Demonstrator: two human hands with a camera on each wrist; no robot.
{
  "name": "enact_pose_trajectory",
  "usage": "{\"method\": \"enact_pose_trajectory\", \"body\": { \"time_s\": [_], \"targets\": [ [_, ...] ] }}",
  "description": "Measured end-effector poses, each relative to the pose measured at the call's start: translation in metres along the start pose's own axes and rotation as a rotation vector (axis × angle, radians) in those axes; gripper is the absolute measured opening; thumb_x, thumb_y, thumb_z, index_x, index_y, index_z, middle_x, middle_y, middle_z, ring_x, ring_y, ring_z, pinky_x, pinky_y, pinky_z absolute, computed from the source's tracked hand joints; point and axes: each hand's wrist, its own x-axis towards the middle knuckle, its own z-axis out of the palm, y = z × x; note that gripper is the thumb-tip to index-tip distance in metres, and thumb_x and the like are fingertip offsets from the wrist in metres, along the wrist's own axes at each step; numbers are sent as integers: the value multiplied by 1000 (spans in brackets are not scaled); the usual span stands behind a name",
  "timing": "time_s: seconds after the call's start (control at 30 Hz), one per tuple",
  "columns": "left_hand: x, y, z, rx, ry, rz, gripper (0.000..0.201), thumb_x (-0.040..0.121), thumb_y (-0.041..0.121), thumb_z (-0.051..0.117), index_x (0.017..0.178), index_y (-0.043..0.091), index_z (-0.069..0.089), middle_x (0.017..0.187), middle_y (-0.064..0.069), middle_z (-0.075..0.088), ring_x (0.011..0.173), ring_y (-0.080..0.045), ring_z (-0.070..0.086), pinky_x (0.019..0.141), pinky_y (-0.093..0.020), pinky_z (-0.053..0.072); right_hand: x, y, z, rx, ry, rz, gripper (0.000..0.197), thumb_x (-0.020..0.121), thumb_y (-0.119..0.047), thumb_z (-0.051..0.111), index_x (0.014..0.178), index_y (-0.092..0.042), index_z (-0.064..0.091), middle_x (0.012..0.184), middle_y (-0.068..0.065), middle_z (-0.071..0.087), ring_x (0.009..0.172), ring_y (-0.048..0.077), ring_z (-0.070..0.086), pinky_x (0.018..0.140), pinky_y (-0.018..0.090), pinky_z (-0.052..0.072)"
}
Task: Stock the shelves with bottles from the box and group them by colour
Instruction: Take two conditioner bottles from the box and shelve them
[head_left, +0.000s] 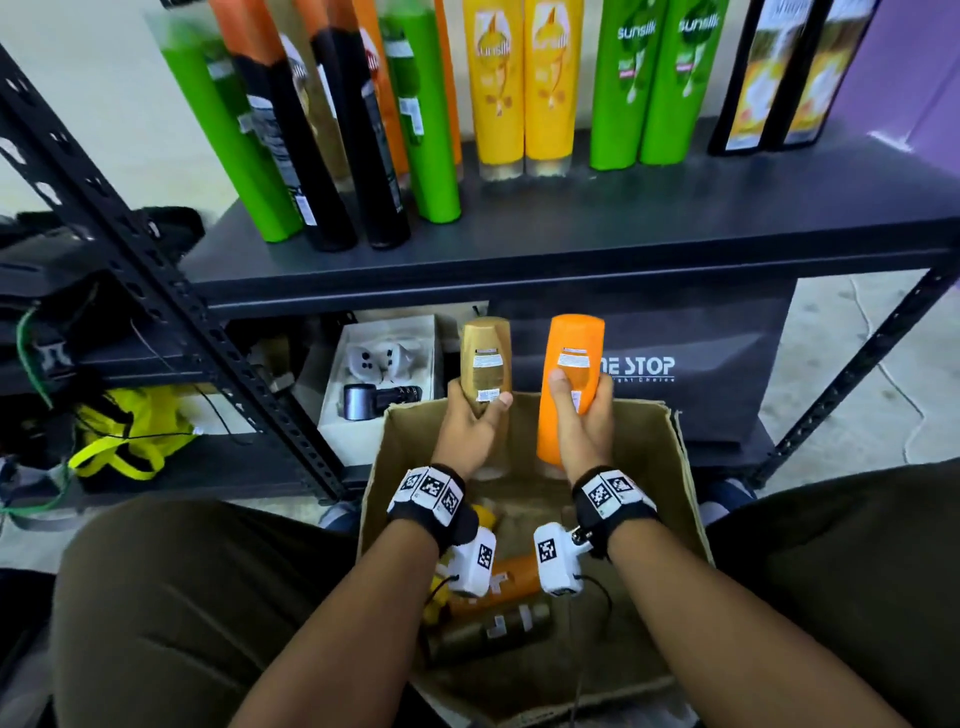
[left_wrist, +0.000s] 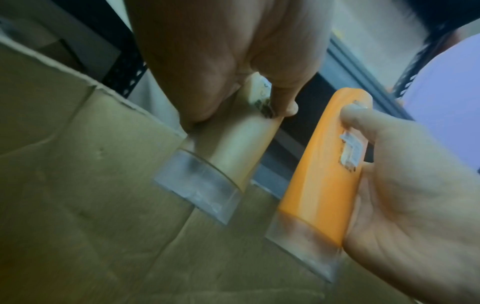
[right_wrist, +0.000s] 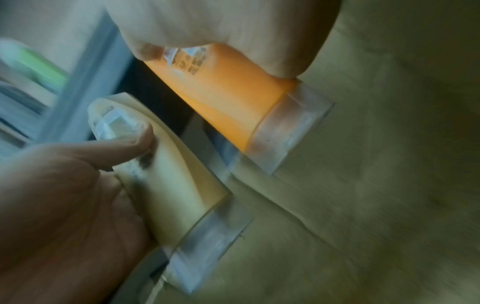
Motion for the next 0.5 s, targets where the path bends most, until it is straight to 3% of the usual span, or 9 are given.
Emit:
{"method": "enact_pose_trajectory", "body": {
  "time_s": [0.1, 0.13, 0.23, 0.27, 0.37, 0.43, 0.5],
  "targets": [
    [2, 21, -4, -60, -11, 65, 36, 87, 42, 71, 112, 41, 45, 118, 4, 67, 111, -18, 65, 100, -47, 53, 9, -23, 1, 22, 10, -80, 39, 85, -62, 61, 113, -37, 51, 98, -24, 66, 86, -7, 62, 76, 27, 47],
    [0, 29, -6, -77, -15, 84, 38, 86, 44, 71, 113, 45, 45, 120, 3, 66, 112, -19, 64, 94, -45, 57, 12, -31, 1, 28, 23, -112, 41, 83, -62, 60, 113, -35, 52, 98, -23, 66, 86, -7, 62, 76, 26, 46],
    [-6, 50, -9, -148, -15, 114, 39, 74, 61, 71, 102, 63, 45, 122, 8, 61, 111, -18, 61, 56, -29, 61, 18, -53, 1, 33, 42, -201, 50, 82, -63, 55, 117, -28, 52, 98, -21, 66, 86, -6, 62, 73, 16, 45],
    [-7, 55, -10, -163, -13, 127, 39, 71, 64, 71, 100, 65, 45, 119, 13, 61, 110, -16, 61, 54, -33, 61, 19, -59, 0, 33, 38, -229, 50, 83, -63, 54, 118, -27, 52, 98, -23, 66, 86, -6, 62, 71, 11, 45],
    [-6, 74, -12, -159, 14, 205, 40, 75, 62, 70, 107, 59, 47, 108, 24, 66, 108, -8, 64, 87, -50, 59, 22, -81, -1, 50, 34, -313, 51, 86, -60, 54, 122, -24, 51, 98, -27, 64, 86, -6, 63, 69, 3, 43],
    [-3, 89, -13, -172, 34, 268, 45, 78, 57, 70, 116, 45, 49, 108, 21, 69, 109, -7, 66, 98, -49, 54, 24, -96, 0, 59, 30, -358, 48, 87, -57, 54, 122, -24, 50, 97, -28, 64, 86, -6, 62, 70, 3, 42],
    [0, 105, -15, -180, 58, 331, 52, 81, 53, 70, 123, 31, 49, 108, 21, 70, 107, -6, 66, 101, -43, 52, 26, -112, 1, 74, 17, -398, 46, 88, -56, 52, 123, -26, 49, 98, -26, 65, 88, -4, 62, 73, 8, 44]
  ]
}}
